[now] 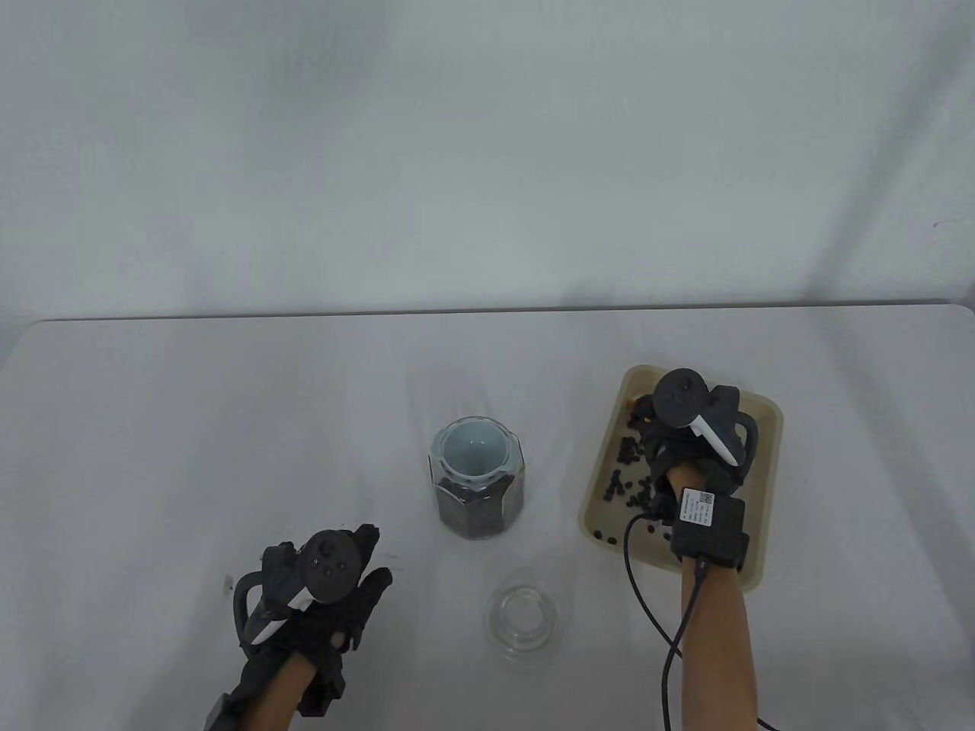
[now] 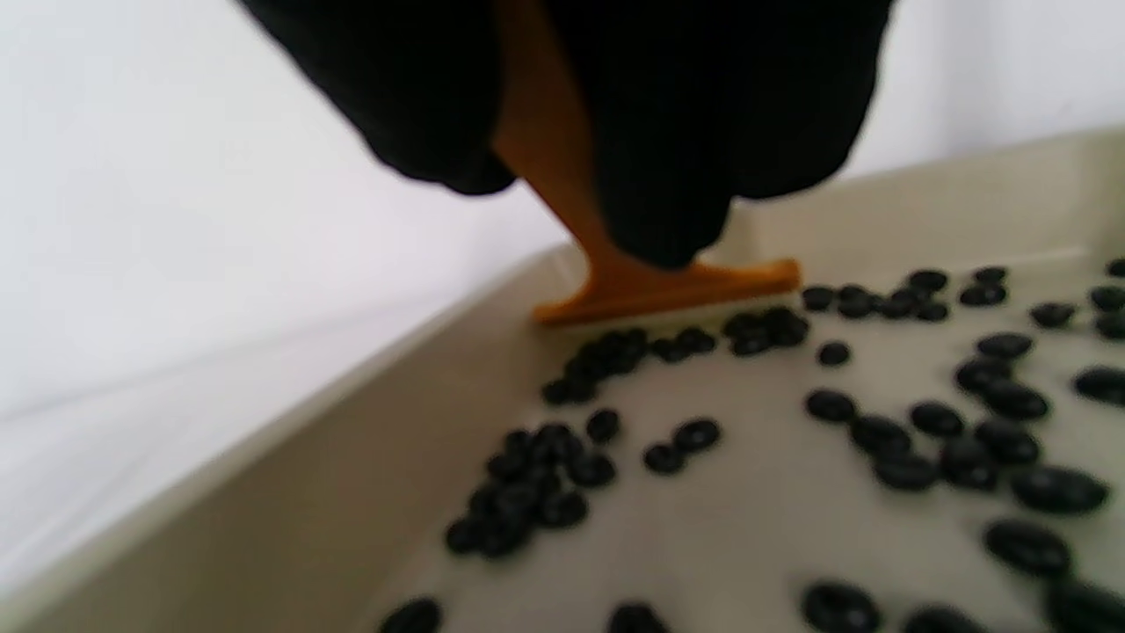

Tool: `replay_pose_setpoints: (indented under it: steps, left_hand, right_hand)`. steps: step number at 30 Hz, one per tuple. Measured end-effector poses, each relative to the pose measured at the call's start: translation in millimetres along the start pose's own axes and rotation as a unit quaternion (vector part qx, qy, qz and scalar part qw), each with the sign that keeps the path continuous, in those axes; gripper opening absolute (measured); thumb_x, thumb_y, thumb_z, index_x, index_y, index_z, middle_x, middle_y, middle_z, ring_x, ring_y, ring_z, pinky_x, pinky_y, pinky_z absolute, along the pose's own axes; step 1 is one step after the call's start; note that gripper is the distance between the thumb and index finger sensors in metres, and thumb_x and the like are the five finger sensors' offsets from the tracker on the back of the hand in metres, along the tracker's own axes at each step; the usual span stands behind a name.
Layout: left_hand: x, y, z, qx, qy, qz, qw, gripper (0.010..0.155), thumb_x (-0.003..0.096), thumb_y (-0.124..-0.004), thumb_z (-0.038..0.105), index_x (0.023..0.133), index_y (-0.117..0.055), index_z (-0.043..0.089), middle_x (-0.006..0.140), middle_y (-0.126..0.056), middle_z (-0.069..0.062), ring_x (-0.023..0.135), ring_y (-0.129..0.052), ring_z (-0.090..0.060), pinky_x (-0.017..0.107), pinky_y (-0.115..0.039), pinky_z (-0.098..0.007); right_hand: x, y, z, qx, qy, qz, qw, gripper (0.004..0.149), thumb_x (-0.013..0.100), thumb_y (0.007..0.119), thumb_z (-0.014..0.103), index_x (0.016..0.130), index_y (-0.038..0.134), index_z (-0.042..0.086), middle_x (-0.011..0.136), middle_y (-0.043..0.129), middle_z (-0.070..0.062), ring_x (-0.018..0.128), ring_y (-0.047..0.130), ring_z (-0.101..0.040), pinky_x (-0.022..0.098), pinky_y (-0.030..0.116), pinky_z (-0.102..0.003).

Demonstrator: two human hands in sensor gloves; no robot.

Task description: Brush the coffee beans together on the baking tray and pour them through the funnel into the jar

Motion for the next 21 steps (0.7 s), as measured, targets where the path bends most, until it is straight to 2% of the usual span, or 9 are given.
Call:
replay_pose_setpoints:
  steps: [12, 21]
  left_hand:
    - [-3.1, 3.1, -4.6, -0.01, 0.006, 0.008, 1.0, 0.069, 0.0456, -0.068, 0.062, 0.107, -0.055, 0.034, 0.112, -0.065, -0.002, 0.102, -0.077, -0.031, 0.075, -0.045, -0.071]
    - [-2.4, 0.5, -9.9, -0.012, 0.017, -0.003, 1.0, 0.069, 0.0454, -0.068, 0.062, 0.107, -0.054, 0.034, 0.112, -0.065, -0.003, 0.102, -0.077, -0.031, 0.075, -0.045, -0.071]
  right_hand:
    - [-25.7, -6.4, 11.7, -0.024, -0.048, 0.031, 0.998, 0.043, 0.04, 0.088, 0.033, 0.081, 0.09, 0.02, 0.085, 0.091, -0.018, 0.067, 0.106, -0.033, 0.05, 0.087, -0.048]
    - [-61.2, -9.4, 20.7, -0.027, -0.077, 0.062, 0.995, 0.042, 0.04, 0.088, 0.033, 0.08, 0.091, 0.021, 0.083, 0.093, -0.018, 0.065, 0.108, -0.032, 0.049, 0.089, -0.048]
Point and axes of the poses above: the tracker on the back of each hand, its own z axis roughly to the thumb side, its own x axis roughly from the wrist to the fingertips, y = z × x, the point moved 1 cm from there along x, roughly from the wrist to the fingertips
